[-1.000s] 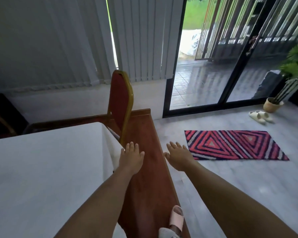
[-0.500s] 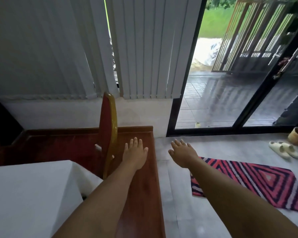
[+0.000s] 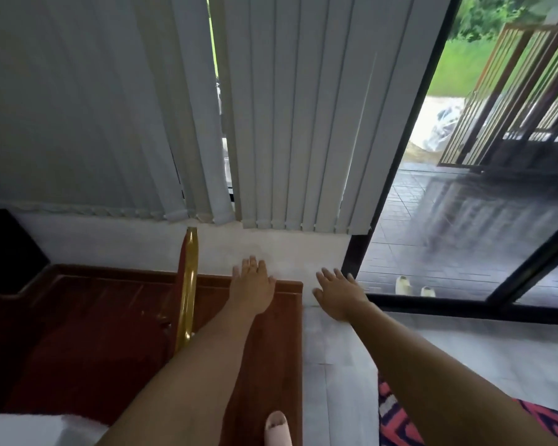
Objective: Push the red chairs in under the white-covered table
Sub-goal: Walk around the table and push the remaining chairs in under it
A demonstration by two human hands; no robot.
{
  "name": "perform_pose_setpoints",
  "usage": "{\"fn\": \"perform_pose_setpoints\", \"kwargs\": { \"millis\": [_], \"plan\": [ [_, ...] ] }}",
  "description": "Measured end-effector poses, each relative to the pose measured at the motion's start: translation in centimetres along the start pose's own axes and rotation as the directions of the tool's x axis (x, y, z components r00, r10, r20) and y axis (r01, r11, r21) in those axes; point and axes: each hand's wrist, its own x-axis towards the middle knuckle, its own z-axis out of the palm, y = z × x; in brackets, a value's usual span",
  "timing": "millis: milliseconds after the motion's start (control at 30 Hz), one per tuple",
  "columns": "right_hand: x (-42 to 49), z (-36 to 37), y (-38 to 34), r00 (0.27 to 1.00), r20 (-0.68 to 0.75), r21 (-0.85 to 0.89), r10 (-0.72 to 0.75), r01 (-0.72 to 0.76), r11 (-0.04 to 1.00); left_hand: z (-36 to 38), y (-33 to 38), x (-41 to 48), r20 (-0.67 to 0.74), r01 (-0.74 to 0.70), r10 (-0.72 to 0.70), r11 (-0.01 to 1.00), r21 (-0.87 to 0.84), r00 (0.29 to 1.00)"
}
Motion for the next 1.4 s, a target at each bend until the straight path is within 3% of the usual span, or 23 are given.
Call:
{"fn": "perform_pose_setpoints", "kwargs": {
  "millis": [300, 567, 700, 933, 1100, 1400],
  "plan": [
    [18.3, -7.8, -0.5, 0.974, -0.072, -0.112, -0.215, 0.206, 0.972, -5.2, -4.7, 15.6, -0.038, 0.167, -0.166, 0.986, 0.022, 0.985],
    [33.2, -10.2, -5.5, 0.904, 0.03, -0.162, -0.426, 0.425, 0.891, -5.9, -12.6, 23.2, -0.004, 0.417, -0.417, 0.909, -0.021, 0.909],
    [40.9, -11.7, -9.6, 0.818, 0.044, -0.243, -0.574, 0.566, 0.788, -6.6, -16.8, 27.2, 0.004, 0.559, -0.56, 0.827, -0.057, 0.829],
    [50.6, -13.7, -16.7, 0.602, 0.14, -0.27, -0.786, 0.787, 0.555, -7.9, -22.2, 31.3, 0.018, 0.757, -0.76, 0.644, -0.107, 0.649],
    [53.8, -12.8, -21.2, 0.457, 0.257, -0.246, -0.851, 0.883, 0.399, -7.1, -25.2, 30.2, 0.113, 0.864, -0.858, 0.486, -0.134, 0.501],
    [58.0, -12.8, -35.1, 0.226, 0.344, -0.208, -0.911, 0.965, 0.161, -5.4, -33.4, 26.4, 0.19, 0.963, -0.961, 0.159, -0.218, 0.202]
  ]
}}
